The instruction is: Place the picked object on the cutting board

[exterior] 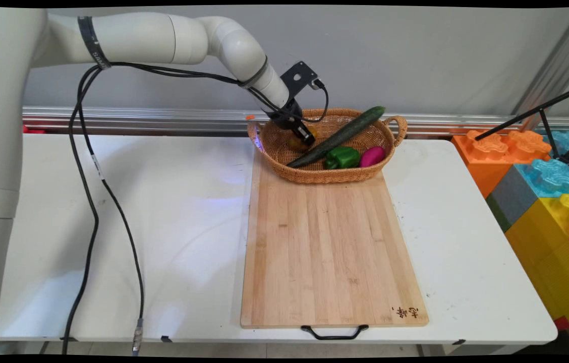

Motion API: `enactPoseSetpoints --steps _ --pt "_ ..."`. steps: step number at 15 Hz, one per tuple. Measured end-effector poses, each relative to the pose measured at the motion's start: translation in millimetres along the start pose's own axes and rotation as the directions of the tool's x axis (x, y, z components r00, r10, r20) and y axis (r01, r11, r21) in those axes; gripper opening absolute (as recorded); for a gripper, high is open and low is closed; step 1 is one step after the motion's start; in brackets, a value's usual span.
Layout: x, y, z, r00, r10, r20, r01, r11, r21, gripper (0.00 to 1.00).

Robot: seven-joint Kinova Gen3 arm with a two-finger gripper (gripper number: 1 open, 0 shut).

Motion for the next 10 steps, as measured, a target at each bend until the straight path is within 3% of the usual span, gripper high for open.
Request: enactPoseSetpoints --steps 5,10 --pt "5.7 5.8 -18.2 0.999 0.011 -0.030 -0.011 1.000 0.014 0.00" --pt "28.2 38.8 -82.2 0.992 0.052 -0.118 -0.051 0.999 0.011 0.00"
